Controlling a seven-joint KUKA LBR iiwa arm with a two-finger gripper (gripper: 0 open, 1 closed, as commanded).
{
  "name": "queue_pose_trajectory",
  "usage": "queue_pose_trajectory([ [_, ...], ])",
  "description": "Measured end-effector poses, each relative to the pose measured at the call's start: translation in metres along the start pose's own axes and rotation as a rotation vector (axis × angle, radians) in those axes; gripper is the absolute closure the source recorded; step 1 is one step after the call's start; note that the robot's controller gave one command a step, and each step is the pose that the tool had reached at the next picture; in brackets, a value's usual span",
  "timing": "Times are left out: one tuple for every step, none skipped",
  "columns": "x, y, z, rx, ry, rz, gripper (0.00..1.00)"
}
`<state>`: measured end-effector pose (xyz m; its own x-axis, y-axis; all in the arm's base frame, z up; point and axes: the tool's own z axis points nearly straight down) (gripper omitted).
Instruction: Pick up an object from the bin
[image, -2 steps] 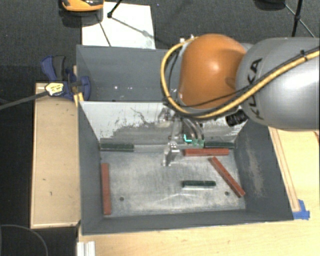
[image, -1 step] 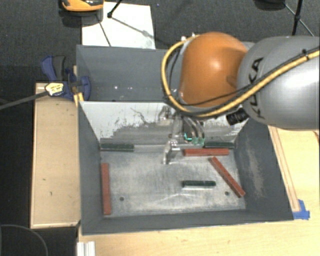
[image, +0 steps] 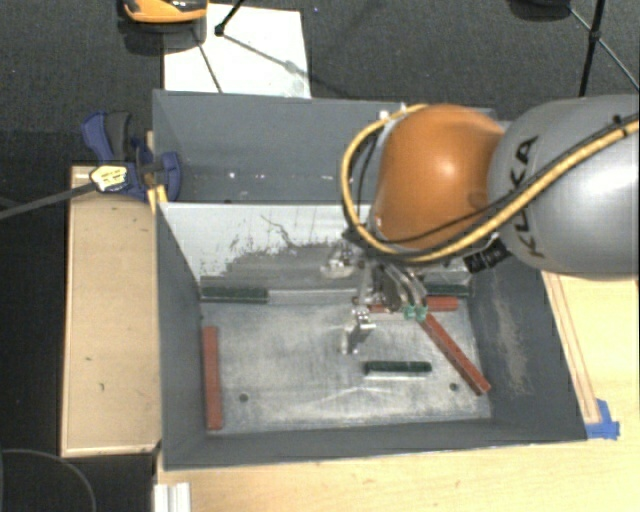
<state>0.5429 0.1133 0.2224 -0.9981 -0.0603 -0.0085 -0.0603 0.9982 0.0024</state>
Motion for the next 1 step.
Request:
queue_pose_trajectory([
  [0.0189, -0.0197, 0.0566, 0.002, 0.001, 0.021, 0.0],
])
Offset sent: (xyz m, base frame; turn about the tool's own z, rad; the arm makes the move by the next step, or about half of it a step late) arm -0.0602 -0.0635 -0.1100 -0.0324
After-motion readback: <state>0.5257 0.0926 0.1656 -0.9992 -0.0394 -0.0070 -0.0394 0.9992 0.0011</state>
